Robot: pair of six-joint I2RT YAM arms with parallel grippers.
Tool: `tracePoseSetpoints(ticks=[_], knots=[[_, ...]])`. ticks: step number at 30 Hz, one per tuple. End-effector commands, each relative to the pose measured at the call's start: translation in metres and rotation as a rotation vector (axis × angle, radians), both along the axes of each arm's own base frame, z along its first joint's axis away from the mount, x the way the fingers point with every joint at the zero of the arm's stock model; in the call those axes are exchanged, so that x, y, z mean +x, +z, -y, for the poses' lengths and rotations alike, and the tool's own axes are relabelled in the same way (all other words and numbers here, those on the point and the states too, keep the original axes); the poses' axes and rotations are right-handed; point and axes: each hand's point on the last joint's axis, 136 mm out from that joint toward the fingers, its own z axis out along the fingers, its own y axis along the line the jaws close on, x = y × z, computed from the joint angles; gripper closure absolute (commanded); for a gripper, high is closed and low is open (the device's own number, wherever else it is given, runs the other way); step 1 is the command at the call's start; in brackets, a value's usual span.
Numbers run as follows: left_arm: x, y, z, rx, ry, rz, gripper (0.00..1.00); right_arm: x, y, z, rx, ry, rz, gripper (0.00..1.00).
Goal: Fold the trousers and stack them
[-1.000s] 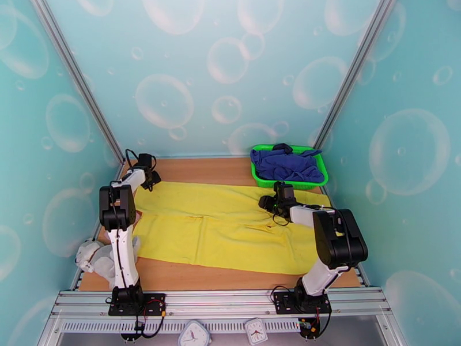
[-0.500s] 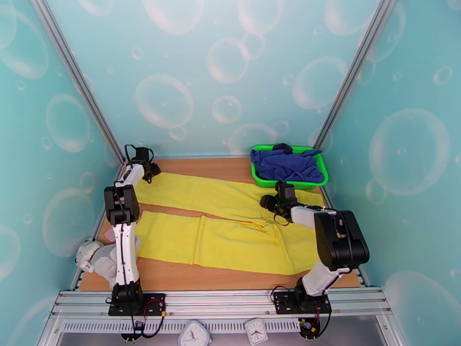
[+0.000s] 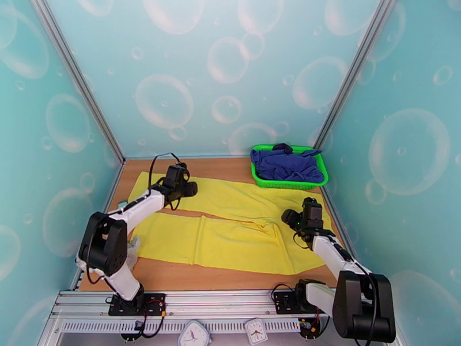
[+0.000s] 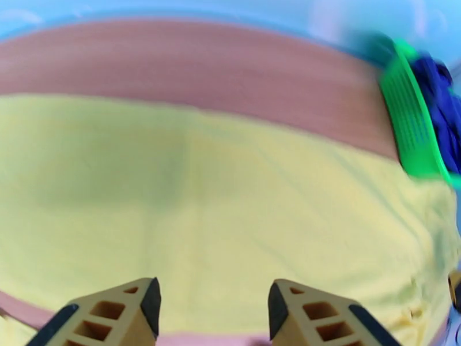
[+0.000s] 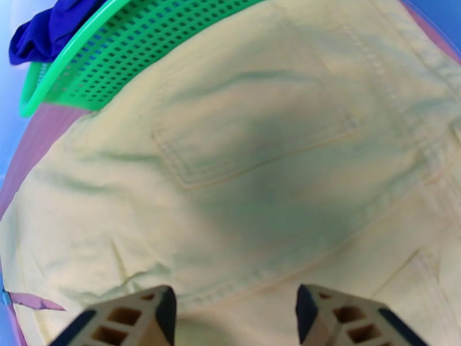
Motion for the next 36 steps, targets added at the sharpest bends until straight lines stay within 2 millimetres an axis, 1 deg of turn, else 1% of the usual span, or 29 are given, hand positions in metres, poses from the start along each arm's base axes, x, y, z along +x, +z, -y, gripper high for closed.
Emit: tracePoseSetpoints(ticks=[1, 3, 4, 7, 8, 9, 11, 12, 14, 15, 16, 18, 20, 22, 24, 25, 27, 28, 30, 31, 32, 33, 34, 35, 36], knots=[[-0.048, -0.043, -0.026, 0.041, 0.114, -0.138, 0.47, -0.009, 0.000, -0.008, 0.105, 0.008, -0.003, 0.40], [-0.066, -0.059, -0.036, 0.044, 0.138, -0.170, 0.47, -0.011, -0.002, -0.010, 0.150, -0.002, 0.006, 0.39], [-0.076, -0.071, -0.043, 0.056, 0.157, -0.198, 0.47, -0.013, -0.004, -0.009, 0.163, -0.018, 0.005, 0.39], [-0.095, -0.092, -0.057, 0.079, 0.206, -0.246, 0.47, -0.022, -0.014, -0.002, 0.196, -0.077, -0.005, 0.39], [-0.098, -0.096, -0.063, 0.088, 0.234, -0.251, 0.47, -0.024, -0.016, 0.000, 0.212, -0.098, -0.001, 0.38], [-0.102, -0.100, -0.069, 0.094, 0.264, -0.256, 0.47, -0.027, -0.019, 0.003, 0.230, -0.133, -0.005, 0.33], [-0.109, -0.107, -0.084, 0.114, 0.333, -0.265, 0.47, -0.035, -0.027, 0.010, 0.229, -0.202, -0.046, 0.28], [-0.116, -0.110, -0.094, 0.129, 0.376, -0.274, 0.47, -0.041, -0.031, 0.013, 0.227, -0.238, -0.077, 0.22], [-0.128, -0.115, -0.109, 0.142, 0.446, -0.286, 0.47, -0.054, -0.040, 0.017, 0.222, -0.307, -0.139, 0.10], [-0.133, -0.115, -0.115, 0.144, 0.478, -0.288, 0.47, -0.062, -0.044, 0.019, 0.218, -0.341, -0.165, 0.07], [-0.139, -0.115, -0.123, 0.150, 0.510, -0.283, 0.48, -0.070, -0.047, 0.021, 0.210, -0.373, -0.184, 0.01], [-0.144, -0.110, -0.133, 0.155, 0.556, -0.254, 0.48, -0.086, -0.051, 0.026, 0.184, -0.447, -0.213, 0.01], [-0.146, -0.103, -0.142, 0.161, 0.590, -0.227, 0.48, -0.101, -0.050, 0.029, 0.171, -0.515, -0.234, 0.01], [-0.144, -0.094, -0.145, 0.161, 0.595, -0.200, 0.49, -0.118, -0.048, 0.031, 0.152, -0.582, -0.255, 0.01], [-0.135, -0.078, -0.138, 0.128, 0.570, -0.152, 0.49, -0.135, -0.042, 0.034, 0.127, -0.649, -0.274, 0.01], [-0.126, -0.066, -0.128, 0.092, 0.518, -0.111, 0.48, -0.141, -0.038, 0.035, 0.111, -0.669, -0.272, 0.01], [-0.108, -0.041, -0.104, 0.014, 0.405, -0.030, 0.47, -0.144, -0.036, 0.029, 0.139, -0.676, -0.257, 0.01], [-0.097, -0.025, -0.093, -0.021, 0.353, 0.020, 0.47, -0.145, -0.036, 0.025, 0.161, -0.686, -0.251, 0.01], [-0.075, 0.008, -0.078, -0.048, 0.273, 0.120, 0.47, -0.146, -0.031, 0.021, 0.171, -0.702, -0.240, 0.01], [-0.063, 0.025, -0.076, -0.041, 0.259, 0.172, 0.47, -0.146, -0.023, 0.022, 0.147, -0.704, -0.225, 0.01], [-0.051, 0.037, -0.076, -0.027, 0.255, 0.206, 0.47, -0.142, -0.012, 0.025, 0.101, -0.699, -0.197, 0.01], [-0.035, 0.049, -0.080, -0.017, 0.269, 0.228, 0.47, -0.138, 0.004, 0.028, 0.038, -0.690, -0.158, 0.01], [-0.019, 0.054, -0.087, -0.008, 0.284, 0.224, 0.46, -0.131, 0.023, 0.034, -0.024, -0.689, -0.110, 0.01], [-0.001, 0.061, -0.095, -0.006, 0.300, 0.225, 0.46, -0.120, 0.030, 0.030, -0.017, -0.652, -0.087, 0.01], [0.019, 0.061, -0.104, 0.002, 0.310, 0.212, 0.45, -0.101, 0.039, 0.020, -0.011, -0.562, -0.047, 0.01]])
